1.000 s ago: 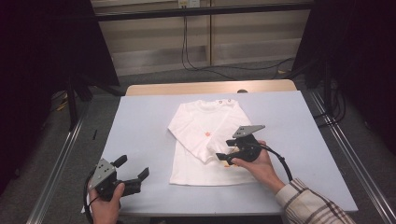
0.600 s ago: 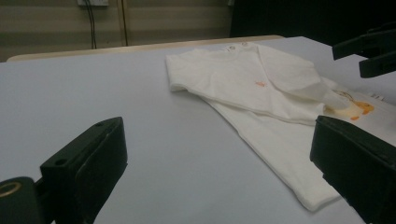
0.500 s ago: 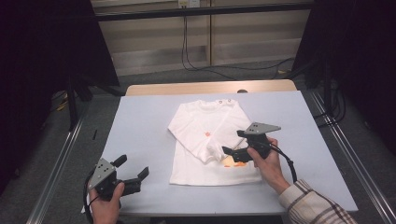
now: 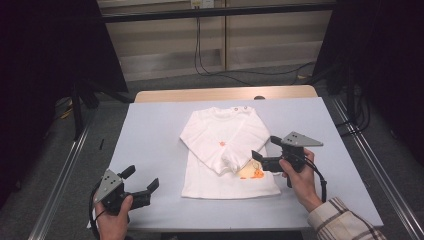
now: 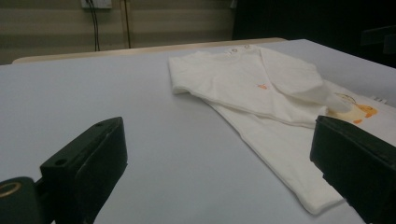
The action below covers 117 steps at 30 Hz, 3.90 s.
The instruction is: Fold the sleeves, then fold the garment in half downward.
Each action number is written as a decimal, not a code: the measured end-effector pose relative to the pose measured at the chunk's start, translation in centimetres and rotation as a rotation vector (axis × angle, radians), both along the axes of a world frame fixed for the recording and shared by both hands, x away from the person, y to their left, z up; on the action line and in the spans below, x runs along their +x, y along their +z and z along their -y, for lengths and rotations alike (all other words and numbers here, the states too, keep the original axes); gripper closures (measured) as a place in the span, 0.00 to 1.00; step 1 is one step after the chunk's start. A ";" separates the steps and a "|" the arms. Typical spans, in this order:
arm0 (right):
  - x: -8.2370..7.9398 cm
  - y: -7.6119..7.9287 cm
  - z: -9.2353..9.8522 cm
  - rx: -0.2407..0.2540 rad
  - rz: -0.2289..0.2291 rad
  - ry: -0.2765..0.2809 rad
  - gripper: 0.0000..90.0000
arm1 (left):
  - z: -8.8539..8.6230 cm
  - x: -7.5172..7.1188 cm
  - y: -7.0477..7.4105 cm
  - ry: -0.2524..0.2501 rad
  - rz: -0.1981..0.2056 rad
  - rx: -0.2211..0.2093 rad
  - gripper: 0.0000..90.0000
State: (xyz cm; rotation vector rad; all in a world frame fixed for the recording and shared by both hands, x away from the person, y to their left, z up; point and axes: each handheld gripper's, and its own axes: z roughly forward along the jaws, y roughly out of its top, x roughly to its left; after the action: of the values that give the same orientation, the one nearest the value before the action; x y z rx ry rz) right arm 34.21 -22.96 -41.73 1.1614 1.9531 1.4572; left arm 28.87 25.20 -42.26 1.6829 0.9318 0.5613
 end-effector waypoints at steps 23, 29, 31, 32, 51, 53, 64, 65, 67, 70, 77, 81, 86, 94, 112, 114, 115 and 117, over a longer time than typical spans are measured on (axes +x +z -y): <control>-3.9 0.4 3.9 0.041 0.114 -0.146 0.08 | -0.1 -0.1 0.0 0.019 0.006 -0.020 0.04; -4.8 0.4 4.6 0.035 0.147 -0.168 0.07 | -0.2 -0.1 0.1 0.021 0.008 -0.027 0.04; -5.2 0.4 4.9 0.033 0.153 -0.181 0.07 | -0.2 -0.2 0.1 0.022 0.011 -0.030 0.04; -5.4 0.4 5.1 0.034 0.161 -0.190 0.07 | -0.2 -0.2 0.1 0.022 0.014 -0.030 0.04; -8.2 0.0 7.4 0.002 0.238 -0.272 0.06 | -0.3 -0.2 0.4 0.070 0.038 -0.062 0.04; -8.7 0.0 7.6 -0.007 0.251 -0.287 0.06 | -0.6 -0.3 0.5 0.085 0.044 -0.072 0.04; -10.1 -0.6 8.6 -0.006 0.210 -0.290 0.05 | -1.2 -0.5 0.6 0.121 0.056 -0.090 0.04; -10.0 -0.7 8.6 -0.014 0.206 -0.284 0.05 | -1.2 -0.5 0.6 0.115 0.056 -0.091 0.04; -9.9 -0.7 8.6 -0.012 0.201 -0.275 0.04 | -1.2 -0.5 0.6 0.118 0.055 -0.089 0.04; -9.9 -0.7 8.5 -0.004 0.203 -0.264 0.04 | -1.2 -0.5 0.6 0.111 0.052 -0.081 0.04; -9.0 -0.6 8.3 0.023 0.201 -0.256 0.03 | -1.3 -0.4 0.5 0.087 0.033 -0.077 0.04; -8.5 -0.6 7.9 0.020 0.196 -0.229 0.03 | -1.1 -0.4 0.5 0.073 0.031 -0.069 0.04; -8.5 -0.5 7.5 0.013 0.175 -0.188 0.01 | -0.5 -0.5 0.7 0.038 0.034 -0.051 0.04; -7.8 -0.1 6.3 0.036 0.112 -0.126 0.01 | 0.2 0.2 1.0 -0.030 -0.014 -0.041 0.04; -4.9 0.9 3.8 -0.042 0.063 0.024 0.02 | 3.5 2.6 1.9 -0.111 0.011 0.011 0.02; -4.5 0.9 3.5 -0.050 0.031 0.021 0.02 | 4.2 3.0 2.4 -0.138 -0.009 0.015 0.02; -4.4 0.9 3.3 -0.050 0.020 0.028 0.02 | 4.5 3.1 2.7 -0.142 -0.008 0.021 0.03; -4.1 0.8 2.9 -0.063 0.003 0.044 0.02 | 5.0 3.2 2.9 -0.151 0.018 0.033 0.03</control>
State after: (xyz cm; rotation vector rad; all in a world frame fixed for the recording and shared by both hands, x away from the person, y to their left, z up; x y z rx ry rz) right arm 30.14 -25.88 -40.96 1.0948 2.0189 1.4081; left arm 32.05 20.18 -39.39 1.7584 0.7787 0.4918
